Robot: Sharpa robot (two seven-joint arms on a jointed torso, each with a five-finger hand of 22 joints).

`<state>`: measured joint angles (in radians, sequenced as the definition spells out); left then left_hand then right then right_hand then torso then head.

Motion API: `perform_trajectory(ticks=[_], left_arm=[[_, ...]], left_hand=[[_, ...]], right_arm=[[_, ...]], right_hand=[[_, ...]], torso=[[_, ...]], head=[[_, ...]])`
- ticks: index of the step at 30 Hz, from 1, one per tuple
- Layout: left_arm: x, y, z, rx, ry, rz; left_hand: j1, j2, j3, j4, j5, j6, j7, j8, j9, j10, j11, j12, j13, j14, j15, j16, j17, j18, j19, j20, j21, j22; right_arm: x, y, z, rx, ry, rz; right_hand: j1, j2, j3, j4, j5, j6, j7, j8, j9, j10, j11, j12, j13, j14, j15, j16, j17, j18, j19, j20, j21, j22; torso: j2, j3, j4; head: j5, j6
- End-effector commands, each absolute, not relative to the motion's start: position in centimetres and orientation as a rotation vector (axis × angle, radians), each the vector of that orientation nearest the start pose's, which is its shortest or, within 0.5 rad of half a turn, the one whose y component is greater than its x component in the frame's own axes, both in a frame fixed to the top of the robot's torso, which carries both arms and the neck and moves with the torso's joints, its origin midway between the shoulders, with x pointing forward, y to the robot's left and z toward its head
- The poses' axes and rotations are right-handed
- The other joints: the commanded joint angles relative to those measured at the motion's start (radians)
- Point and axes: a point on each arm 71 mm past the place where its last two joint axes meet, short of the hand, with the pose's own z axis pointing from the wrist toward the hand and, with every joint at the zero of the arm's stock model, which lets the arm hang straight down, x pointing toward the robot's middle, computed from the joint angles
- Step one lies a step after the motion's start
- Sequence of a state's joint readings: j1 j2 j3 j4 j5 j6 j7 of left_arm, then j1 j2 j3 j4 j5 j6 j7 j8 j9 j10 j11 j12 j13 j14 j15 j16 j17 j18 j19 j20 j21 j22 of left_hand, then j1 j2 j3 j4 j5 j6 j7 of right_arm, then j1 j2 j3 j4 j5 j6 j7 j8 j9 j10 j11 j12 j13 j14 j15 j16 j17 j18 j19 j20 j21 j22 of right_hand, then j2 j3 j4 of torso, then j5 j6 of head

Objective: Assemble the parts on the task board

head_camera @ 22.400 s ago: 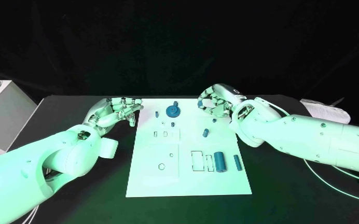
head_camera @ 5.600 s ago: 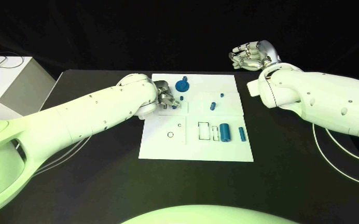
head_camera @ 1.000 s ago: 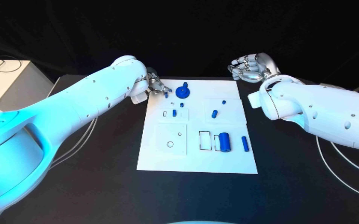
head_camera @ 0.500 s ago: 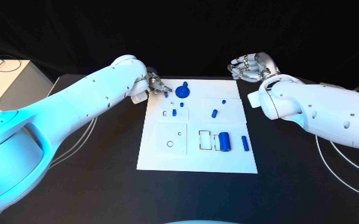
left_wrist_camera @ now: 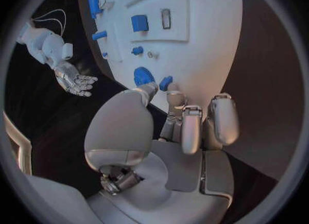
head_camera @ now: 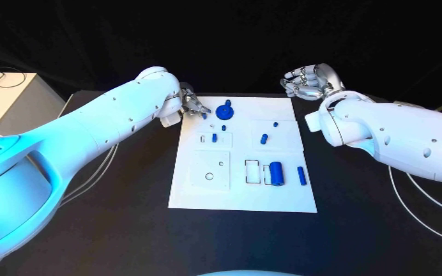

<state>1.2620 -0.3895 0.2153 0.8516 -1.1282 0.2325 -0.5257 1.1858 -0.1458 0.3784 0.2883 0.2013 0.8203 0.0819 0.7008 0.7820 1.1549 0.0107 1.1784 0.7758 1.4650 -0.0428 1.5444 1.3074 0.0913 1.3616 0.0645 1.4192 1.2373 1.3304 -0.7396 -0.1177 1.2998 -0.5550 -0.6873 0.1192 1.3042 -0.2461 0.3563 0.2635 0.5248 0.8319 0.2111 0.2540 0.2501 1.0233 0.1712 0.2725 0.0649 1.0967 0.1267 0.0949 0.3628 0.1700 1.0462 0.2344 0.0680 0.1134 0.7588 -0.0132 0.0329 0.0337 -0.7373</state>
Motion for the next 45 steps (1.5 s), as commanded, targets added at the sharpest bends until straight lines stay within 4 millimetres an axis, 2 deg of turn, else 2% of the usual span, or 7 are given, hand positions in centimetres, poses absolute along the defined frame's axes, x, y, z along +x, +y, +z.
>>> perform_trajectory(ticks=[1,12,21,25,30,34,45], left_arm=[[60.5,17.9,-16.2,-0.424,2.188,-0.386],[60.5,17.9,-16.3,-0.425,2.19,-0.384],[60.5,18.0,-16.4,-0.461,2.182,-0.417],[60.5,18.1,-16.4,-0.474,2.182,-0.427],[60.5,18.3,-16.3,-0.493,2.176,-0.446],[60.3,18.5,-16.1,-0.503,2.171,-0.464],[58.6,18.8,-14.7,-0.486,2.151,-0.545]], left_hand=[[0.012,0.002,0.01,0.001,0.005,-0.001,-0.005,0.005,0.002,0.004,-0.004,0.004,0.001,0.086,-0.005,0.003,0.213,-0.018,0.001,-0.003,0.004,0.002],[0.022,0.001,0.025,0.0,0.005,-0.003,-0.007,0.009,0.009,0.005,-0.006,0.004,0.001,0.087,-0.007,0.004,0.214,-0.018,0.001,-0.005,0.004,0.002],[0.094,-0.017,0.246,-0.018,0.004,-0.023,-0.011,0.011,0.047,0.003,-0.011,-0.005,-0.009,0.087,-0.013,0.004,0.214,-0.018,0.0,-0.011,0.004,0.006],[0.088,-0.036,0.342,-0.05,0.003,-0.03,-0.011,0.017,0.067,0.004,-0.011,-0.008,-0.011,0.086,-0.012,0.004,0.213,-0.018,-0.002,-0.01,0.004,0.007],[0.065,-0.054,0.469,-0.128,0.003,-0.042,-0.005,0.035,0.1,0.01,-0.007,-0.012,-0.012,0.087,-0.01,0.005,0.215,-0.018,-0.002,-0.009,0.005,0.01],[0.051,-0.053,0.499,-0.152,0.003,-0.043,-0.003,0.041,0.11,0.021,-0.007,-0.005,-0.002,0.088,-0.009,0.006,0.218,-0.019,0.0,-0.008,0.008,0.014],[0.018,-0.058,0.537,-0.187,0.014,-0.035,-0.004,0.05,0.125,0.041,-0.008,0.007,0.014,0.091,-0.01,0.01,0.226,-0.021,0.008,-0.008,0.014,0.026]], right_arm=[[54.5,-24.1,-14.5,0.687,1.335,0.874],[54.5,-24.0,-14.5,0.686,1.336,0.875],[54.5,-24.0,-14.5,0.686,1.335,0.875],[54.5,-24.0,-14.5,0.685,1.335,0.876],[54.5,-24.0,-14.5,0.684,1.334,0.877],[54.4,-23.9,-14.6,0.681,1.334,0.882],[54.3,-24.2,-14.5,0.682,1.326,0.878]], right_hand=[[-0.003,0.003,-0.005,-0.003,0.005,-0.008,0.029,-0.007,-0.001,-0.008,0.002,-0.004,-0.001,-0.004,0.0,-0.007,-0.001,0.013,-0.007,0.0,-0.002,-0.001],[-0.003,0.005,-0.006,-0.003,0.006,-0.009,0.029,-0.008,-0.002,-0.009,0.003,-0.005,-0.001,-0.006,0.0,-0.009,-0.004,0.013,-0.01,0.001,-0.002,-0.005],[-0.003,0.005,-0.006,-0.003,0.006,-0.009,0.029,-0.008,-0.002,-0.009,0.003,-0.005,-0.001,-0.006,0.0,-0.009,-0.004,0.013,-0.01,0.001,-0.002,-0.005],[-0.003,0.005,-0.006,-0.003,0.006,-0.009,0.029,-0.008,-0.002,-0.009,0.003,-0.005,-0.001,-0.006,0.0,-0.009,-0.004,0.013,-0.01,0.001,-0.002,-0.005],[-0.003,0.006,-0.006,-0.003,0.007,-0.008,0.029,-0.008,-0.002,-0.009,0.003,-0.005,-0.001,-0.006,0.0,-0.009,-0.005,0.013,-0.01,0.002,-0.002,-0.006],[-0.003,0.006,-0.006,-0.003,0.007,-0.008,0.029,-0.008,-0.002,-0.008,0.003,-0.005,-0.001,-0.006,0.0,-0.009,-0.005,0.013,-0.01,0.002,-0.002,-0.006],[-0.002,0.007,-0.006,-0.004,0.007,-0.008,0.029,-0.008,-0.002,-0.008,0.003,-0.005,-0.001,-0.006,0.0,-0.009,-0.006,0.013,-0.01,0.002,-0.001,-0.007]], torso=[[0.0,0.0001,-0.0005],[-0.001,0.0,-0.0004],[0.0,-0.0001,-0.0002],[0.0,-0.0004,-0.0009],[0.0,-0.0005,0.0],[0.001,-0.0001,-0.0024],[-0.003,0.0003,0.0018]], head=[[0.0,-0.002],[0.001,-0.002],[0.002,-0.002],[0.001,-0.003],[0.0,-0.002],[0.0,-0.003],[0.003,-0.004]])
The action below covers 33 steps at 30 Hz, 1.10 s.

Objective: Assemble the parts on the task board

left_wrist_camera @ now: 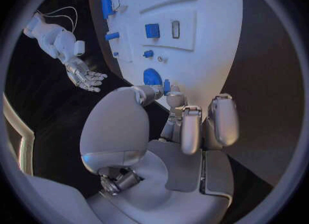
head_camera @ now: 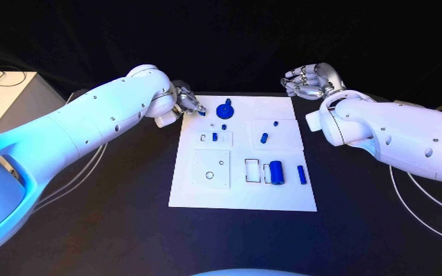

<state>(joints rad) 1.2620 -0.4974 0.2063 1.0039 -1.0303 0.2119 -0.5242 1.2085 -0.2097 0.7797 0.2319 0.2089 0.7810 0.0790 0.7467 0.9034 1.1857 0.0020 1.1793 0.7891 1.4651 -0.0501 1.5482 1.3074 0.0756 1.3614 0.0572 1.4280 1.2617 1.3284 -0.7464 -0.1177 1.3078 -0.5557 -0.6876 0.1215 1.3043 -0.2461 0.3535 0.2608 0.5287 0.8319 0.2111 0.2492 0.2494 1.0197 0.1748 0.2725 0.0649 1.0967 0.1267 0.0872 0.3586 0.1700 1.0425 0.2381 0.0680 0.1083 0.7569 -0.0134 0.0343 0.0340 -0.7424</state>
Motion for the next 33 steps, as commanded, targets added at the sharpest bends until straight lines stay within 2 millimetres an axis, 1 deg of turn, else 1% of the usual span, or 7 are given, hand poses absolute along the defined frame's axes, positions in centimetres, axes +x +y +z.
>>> perform_trajectory(ticks=[1,4,8,17,23,30,33], left_arm=[[58.5,18.8,-14.6,-0.483,2.147,-0.55],[57.8,18.8,-14.3,-0.469,2.133,-0.563],[57.0,18.8,-14.3,-0.45,2.12,-0.566],[55.5,18.7,-15.1,-0.407,2.099,-0.545],[54.8,18.4,-16.3,-0.389,2.097,-0.524],[54.2,17.9,-17.5,-0.367,2.125,-0.517],[54.0,17.7,-17.9,-0.346,2.139,-0.507]], left_hand=[[-0.007,0.006,0.14,-0.134,0.007,0.005,-0.001,0.005,0.005,0.013,0.0,0.009,0.004,0.092,-0.003,0.006,0.227,-0.005,0.01,-0.001,0.006,0.003],[-0.02,0.002,0.156,-0.146,0.011,0.01,-0.002,0.009,0.009,0.02,-0.001,0.013,0.01,0.092,-0.005,0.007,0.227,-0.006,0.013,-0.003,0.009,0.009],[-0.03,-0.001,0.17,-0.157,0.015,0.014,-0.004,0.012,0.013,0.026,-0.003,0.018,0.016,0.093,-0.006,0.007,0.228,-0.007,0.016,-0.004,0.011,0.013],[-0.04,-0.003,0.186,-0.168,0.02,0.02,-0.005,0.016,0.017,0.034,-0.005,0.023,0.024,0.094,-0.008,0.009,0.231,-0.009,0.022,-0.006,0.015,0.02],[-0.042,-0.003,0.19,-0.17,0.02,0.021,-0.006,0.017,0.018,0.037,-0.005,0.025,0.027,0.095,-0.009,0.009,0.232,-0.009,0.023,-0.006,0.016,0.022],[-0.046,-0.004,0.194,-0.172,0.021,0.023,-0.006,0.018,0.019,0.04,-0.006,0.027,0.029,0.095,-0.009,0.01,0.234,-0.01,0.025,-0.007,0.017,0.024],[-0.046,-0.004,0.194,-0.172,0.021,0.023,-0.006,0.018,0.019,0.04,-0.006,0.027,0.029,0.095,-0.009,0.01,0.234,-0.01,0.025,-0.007,0.017,0.024]], right_arm=[[54.3,-24.3,-14.6,0.683,1.326,0.877],[54.3,-24.4,-14.6,0.685,1.326,0.875],[54.3,-24.6,-14.6,0.689,1.326,0.871],[54.2,-24.9,-14.8,0.694,1.329,0.866],[54.2,-24.9,-15.0,0.696,1.333,0.865],[54.2,-24.9,-15.1,0.697,1.336,0.865],[54.2,-24.9,-15.2,0.698,1.336,0.864]], right_hand=[[-0.002,0.007,-0.003,-0.001,0.003,-0.008,0.029,-0.003,-0.001,-0.005,-0.001,-0.005,-0.001,-0.006,0.0,-0.002,-0.001,0.013,-0.007,-0.002,-0.001,-0.002],[-0.002,0.007,-0.003,-0.001,0.004,-0.008,0.029,-0.003,-0.001,-0.004,-0.001,-0.005,-0.001,-0.005,0.0,-0.002,-0.002,0.013,-0.007,-0.002,-0.001,-0.002],[-0.002,0.007,-0.003,-0.001,0.004,-0.008,0.029,-0.003,-0.001,-0.004,-0.001,-0.005,-0.001,-0.005,0.0,-0.002,-0.002,0.013,-0.007,-0.002,-0.001,-0.002],[-0.002,0.007,-0.003,-0.001,0.004,-0.008,0.029,-0.003,-0.001,-0.004,-0.001,-0.005,-0.001,-0.005,0.0,-0.002,-0.002,0.013,-0.007,-0.002,-0.001,-0.002],[-0.002,0.008,-0.003,-0.001,0.005,-0.007,0.029,-0.003,-0.001,-0.004,-0.001,-0.005,-0.001,-0.005,0.0,-0.002,-0.003,0.014,-0.007,-0.002,-0.001,-0.003],[-0.002,0.008,-0.003,-0.001,0.005,-0.007,0.029,-0.003,-0.001,-0.004,-0.001,-0.005,-0.001,-0.005,0.0,-0.002,-0.003,0.014,-0.007,-0.002,-0.001,-0.003],[-0.002,0.008,-0.003,-0.001,0.005,-0.007,0.029,-0.003,-0.001,-0.004,-0.001,-0.005,-0.001,-0.005,0.0,-0.002,-0.003,0.014,-0.007,-0.002,-0.001,-0.003]], torso=[[-0.001,0.0006,0.0001],[-0.003,0.0007,0.0012],[-0.008,0.0014,0.0044],[-0.021,0.0014,0.0125],[-0.025,0.0008,0.0132],[-0.024,0.0011,0.014],[-0.022,0.0012,0.0128]], head=[[0.005,0.002],[0.007,0.001],[0.006,-0.003],[0.006,-0.015],[0.009,-0.022],[0.009,-0.023],[0.009,-0.025]])
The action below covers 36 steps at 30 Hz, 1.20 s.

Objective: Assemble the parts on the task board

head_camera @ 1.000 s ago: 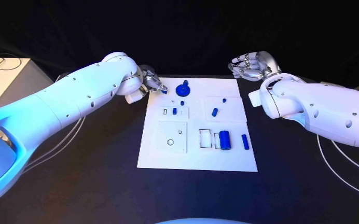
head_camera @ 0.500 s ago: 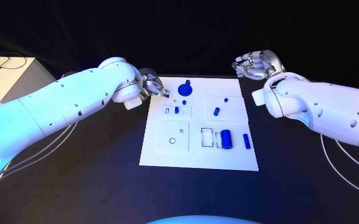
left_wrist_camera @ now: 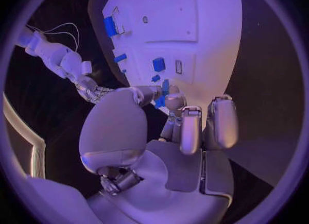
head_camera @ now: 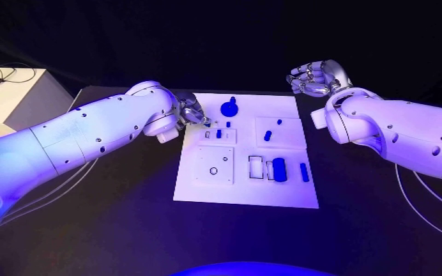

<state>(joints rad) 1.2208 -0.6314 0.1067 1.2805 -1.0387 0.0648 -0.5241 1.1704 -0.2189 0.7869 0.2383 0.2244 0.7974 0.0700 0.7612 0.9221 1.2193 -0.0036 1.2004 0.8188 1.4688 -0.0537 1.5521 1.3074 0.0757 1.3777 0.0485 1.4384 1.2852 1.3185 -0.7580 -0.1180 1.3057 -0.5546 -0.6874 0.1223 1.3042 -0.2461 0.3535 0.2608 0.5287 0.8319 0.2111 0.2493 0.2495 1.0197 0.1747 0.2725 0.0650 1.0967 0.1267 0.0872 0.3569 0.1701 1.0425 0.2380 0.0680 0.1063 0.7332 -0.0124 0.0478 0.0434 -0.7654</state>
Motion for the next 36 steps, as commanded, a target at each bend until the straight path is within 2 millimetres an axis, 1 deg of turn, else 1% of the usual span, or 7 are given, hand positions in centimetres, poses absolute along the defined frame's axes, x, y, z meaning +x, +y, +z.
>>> perform_trajectory(ticks=[1,3,10,14,22,25,36], left_arm=[[53.9,17.6,-18.0,-0.338,2.144,-0.504],[53.8,17.6,-18.2,-0.326,2.151,-0.499],[53.4,17.4,-18.5,-0.262,2.176,-0.472],[53.2,17.2,-18.6,-0.24,2.189,-0.465],[53.2,17.3,-19.0,-0.225,2.194,-0.444],[53.2,17.4,-19.1,-0.224,2.194,-0.438],[53.2,17.4,-19.5,-0.213,2.203,-0.423]], left_hand=[[-0.008,0.006,0.187,-0.179,0.005,0.006,0.003,0.003,0.0,0.006,0.0,0.006,0.0,0.092,-0.006,0.006,0.234,-0.01,0.009,0.002,0.007,0.001],[-0.009,0.005,0.188,-0.18,0.006,0.007,0.002,0.004,0.0,0.006,0.0,0.006,-0.001,0.092,-0.006,0.006,0.235,-0.01,0.009,0.001,0.007,0.001],[-0.015,0.005,0.198,-0.184,0.005,0.009,0.001,0.005,0.002,0.007,-0.001,0.005,-0.001,0.092,-0.007,0.006,0.235,-0.01,0.009,0.0,0.007,0.0],[-0.016,0.004,0.201,-0.186,0.005,0.01,0.001,0.006,0.002,0.007,-0.001,0.005,-0.002,0.092,-0.007,0.007,0.236,-0.01,0.009,0.0,0.007,0.001],[-0.017,0.004,0.202,-0.188,0.006,0.01,0.001,0.006,0.003,0.008,-0.001,0.006,0.0,0.093,-0.007,0.007,0.237,-0.01,0.01,0.0,0.008,0.002],[-0.017,0.004,0.202,-0.188,0.006,0.01,0.001,0.006,0.003,0.008,-0.001,0.006,0.0,0.093,-0.007,0.007,0.237,-0.01,0.01,0.0,0.008,0.002],[-0.017,0.004,0.202,-0.188,0.006,0.01,0.001,0.006,0.003,0.008,-0.001,0.006,0.0,0.093,-0.007,0.007,0.237,-0.01,0.01,0.0,0.008,0.002]], right_arm=[[54.2,-24.9,-15.2,0.698,1.336,0.864],[54.2,-24.9,-15.2,0.698,1.336,0.863],[54.2,-25.0,-15.2,0.701,1.337,0.86],[54.2,-25.0,-15.2,0.701,1.337,0.86],[54.2,-25.0,-15.2,0.7,1.337,0.861],[54.2,-25.0,-15.2,0.7,1.337,0.861],[54.1,-25.0,-15.2,0.699,1.339,0.863]], right_hand=[[-0.003,0.008,-0.003,-0.001,0.005,-0.007,0.029,-0.004,-0.001,-0.004,-0.001,-0.005,-0.001,-0.005,0.0,-0.002,-0.002,0.014,-0.007,-0.002,-0.001,-0.002],[-0.002,0.008,-0.003,-0.001,0.005,-0.007,0.029,-0.004,-0.001,-0.004,-0.001,-0.005,-0.001,-0.005,0.0,-0.002,-0.002,0.014,-0.007,-0.002,-0.001,-0.002],[-0.002,0.008,-0.003,-0.001,0.005,-0.007,0.029,-0.004,-0.001,-0.004,-0.001,-0.005,-0.001,-0.005,0.0,-0.002,-0.002,0.014,-0.007,-0.002,-0.001,-0.002],[-0.002,0.008,-0.003,-0.001,0.005,-0.007,0.029,-0.004,-0.001,-0.004,-0.001,-0.005,-0.001,-0.005,0.0,-0.002,-0.002,0.014,-0.007,-0.002,-0.001,-0.002],[-0.002,0.008,-0.003,-0.001,0.005,-0.007,0.029,-0.004,-0.001,-0.004,-0.001,-0.005,-0.001,-0.005,0.0,-0.002,-0.002,0.014,-0.007,-0.002,-0.001,-0.002],[-0.001,0.007,-0.003,-0.002,0.006,-0.007,0.029,-0.004,-0.001,-0.003,-0.001,-0.006,-0.001,-0.004,0.0,-0.002,-0.003,0.014,-0.007,-0.002,0.0,-0.003],[-0.001,0.007,-0.003,-0.002,0.006,-0.007,0.029,-0.004,-0.001,-0.003,-0.001,-0.006,-0.001,-0.004,0.0,-0.002,-0.003,0.014,-0.007,-0.002,0.0,-0.003]], torso=[[0.002,0.0001,-0.0009],[0.002,0.0006,-0.001],[0.002,0.0002,0.0001],[0.001,0.0004,0.0008],[0.001,0.0008,-0.0011],[0.002,0.001,-0.0009],[0.002,0.0005,0.0002]], head=[[0.0,-0.003],[0.001,-0.004],[0.0,-0.009],[0.001,-0.013],[0.004,-0.015],[0.004,-0.014],[0.003,-0.02]])
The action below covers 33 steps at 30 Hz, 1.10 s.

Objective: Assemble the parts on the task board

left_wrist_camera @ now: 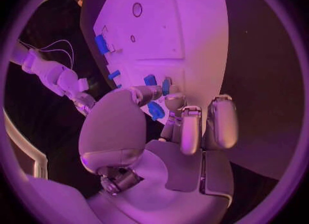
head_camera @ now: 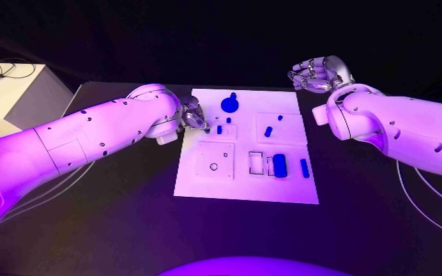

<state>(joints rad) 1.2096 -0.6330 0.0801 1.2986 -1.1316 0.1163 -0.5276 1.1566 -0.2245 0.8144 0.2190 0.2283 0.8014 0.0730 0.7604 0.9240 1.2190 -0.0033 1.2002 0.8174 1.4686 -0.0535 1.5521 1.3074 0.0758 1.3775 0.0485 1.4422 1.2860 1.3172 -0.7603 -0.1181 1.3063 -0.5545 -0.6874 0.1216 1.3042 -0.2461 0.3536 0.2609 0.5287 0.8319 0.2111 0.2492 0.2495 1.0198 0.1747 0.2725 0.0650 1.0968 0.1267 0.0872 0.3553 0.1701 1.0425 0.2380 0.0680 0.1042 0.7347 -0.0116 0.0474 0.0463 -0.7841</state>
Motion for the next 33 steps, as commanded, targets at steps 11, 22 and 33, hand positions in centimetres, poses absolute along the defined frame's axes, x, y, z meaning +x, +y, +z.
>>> perform_trajectory(ticks=[11,22,33], left_arm=[[53.09,17.39,-19.81,-0.211,2.208,-0.419],[53.05,17.24,-19.8,-0.196,2.199,-0.411],[53.0,17.08,-19.7,-0.159,2.176,-0.39]], left_hand=[[-0.005,0.009,0.179,-0.171,0.002,0.007,-0.002,0.007,0.001,0.008,-0.002,0.006,0.001,0.093,-0.008,0.007,0.236,-0.01,0.01,-0.001,0.004,0.001],[-0.007,0.008,0.181,-0.173,0.002,0.008,-0.002,0.007,0.002,0.007,-0.002,0.005,-0.002,0.093,-0.008,0.006,0.236,-0.01,0.009,-0.001,0.003,0.0],[-0.007,0.008,0.183,-0.175,0.003,0.008,-0.002,0.008,0.002,0.008,-0.003,0.005,-0.001,0.093,-0.008,0.007,0.238,-0.01,0.01,-0.001,0.004,0.002]], right_arm=[[54.14,-24.97,-15.21,0.698,1.339,0.864],[54.11,-24.91,-15.2,0.697,1.339,0.868],[54.09,-24.92,-15.2,0.696,1.34,0.868]], right_hand=[[-0.001,0.007,-0.003,-0.002,0.006,-0.007,0.029,-0.004,-0.001,-0.003,-0.001,-0.006,-0.001,-0.004,0.0,-0.002,-0.001,0.014,-0.007,-0.002,0.0,-0.001],[-0.002,0.007,-0.004,-0.003,0.006,-0.006,0.029,-0.004,-0.001,-0.003,-0.001,-0.006,-0.001,-0.004,0.0,-0.002,-0.002,0.014,-0.007,-0.002,0.0,-0.002],[-0.002,0.008,-0.004,-0.002,0.006,-0.006,0.029,-0.004,-0.001,-0.003,-0.001,-0.006,-0.001,-0.003,0.0,-0.003,-0.003,0.014,-0.007,-0.002,0.0,-0.003]], torso=[[0.0,0.0002,-0.0003],[0.0,0.0005,-0.0004],[0.0,0.0,0.0004]], head=[[0.002,-0.004],[0.001,-0.003],[0.001,-0.003]])
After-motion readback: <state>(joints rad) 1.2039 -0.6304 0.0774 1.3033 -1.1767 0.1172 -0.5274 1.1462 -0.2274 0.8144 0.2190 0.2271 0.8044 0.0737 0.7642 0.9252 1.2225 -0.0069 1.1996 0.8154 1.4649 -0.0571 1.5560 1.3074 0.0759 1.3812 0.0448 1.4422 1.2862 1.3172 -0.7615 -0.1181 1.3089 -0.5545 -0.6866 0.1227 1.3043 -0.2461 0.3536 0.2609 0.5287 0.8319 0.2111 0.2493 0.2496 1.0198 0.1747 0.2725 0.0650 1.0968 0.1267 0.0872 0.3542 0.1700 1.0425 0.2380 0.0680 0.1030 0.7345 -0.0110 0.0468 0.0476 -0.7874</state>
